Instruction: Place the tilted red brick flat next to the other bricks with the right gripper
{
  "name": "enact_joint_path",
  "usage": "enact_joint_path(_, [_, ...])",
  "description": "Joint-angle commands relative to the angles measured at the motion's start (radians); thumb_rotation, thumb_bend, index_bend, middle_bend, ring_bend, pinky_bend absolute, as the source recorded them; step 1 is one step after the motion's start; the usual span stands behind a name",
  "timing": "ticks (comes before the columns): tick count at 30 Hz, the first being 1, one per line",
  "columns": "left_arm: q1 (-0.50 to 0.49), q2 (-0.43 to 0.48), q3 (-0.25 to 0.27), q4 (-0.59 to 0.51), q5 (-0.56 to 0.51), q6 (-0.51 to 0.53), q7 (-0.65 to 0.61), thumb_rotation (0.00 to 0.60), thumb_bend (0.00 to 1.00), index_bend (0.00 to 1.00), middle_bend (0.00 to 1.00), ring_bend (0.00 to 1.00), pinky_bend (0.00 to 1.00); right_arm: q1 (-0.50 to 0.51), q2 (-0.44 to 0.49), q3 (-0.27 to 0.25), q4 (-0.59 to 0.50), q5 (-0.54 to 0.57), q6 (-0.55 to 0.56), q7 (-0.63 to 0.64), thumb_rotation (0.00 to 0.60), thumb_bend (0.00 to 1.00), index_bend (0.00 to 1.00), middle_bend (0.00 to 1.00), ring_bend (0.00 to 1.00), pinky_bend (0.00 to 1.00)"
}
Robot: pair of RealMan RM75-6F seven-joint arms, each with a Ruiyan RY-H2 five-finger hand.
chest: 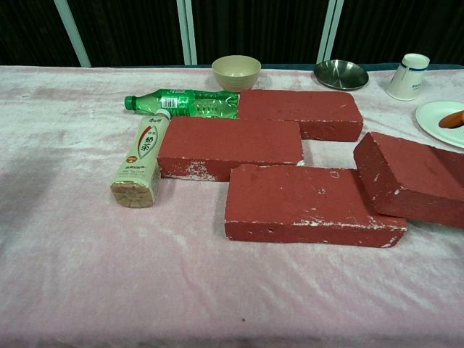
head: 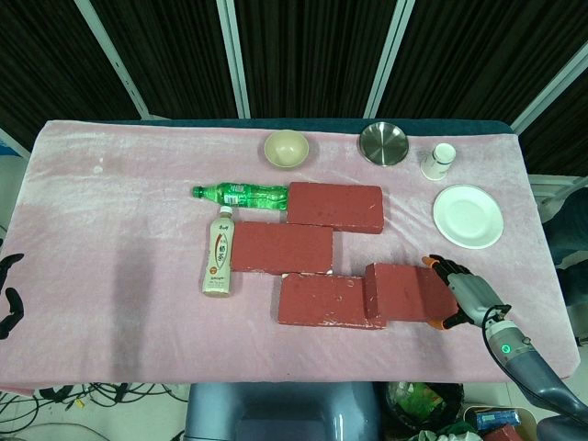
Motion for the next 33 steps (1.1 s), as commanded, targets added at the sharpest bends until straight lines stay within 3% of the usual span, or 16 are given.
enact_joint_path(1, [0.000, 0.000, 0.000, 0.000, 0.000, -0.001, 0.001, 0.600, 0.74, 0.21, 0.05, 0.00, 0.00, 0.005, 0.002, 0.002, -0.003, 0.002, -0.005, -0.004, 0.600, 0.00, 0.00, 0.00, 0.00, 0.08])
enact_joint_path(33, [0.000, -0.001, -0.001, 0.000, -0.004, 0.000, 0.009, 0.600, 0.74, 0.21, 0.05, 0.00, 0.00, 0.027, -0.014, 0.006, 0.024, -0.002, -0.042, 0.016, 0.600, 0.00, 0.00, 0.00, 0.00, 0.08])
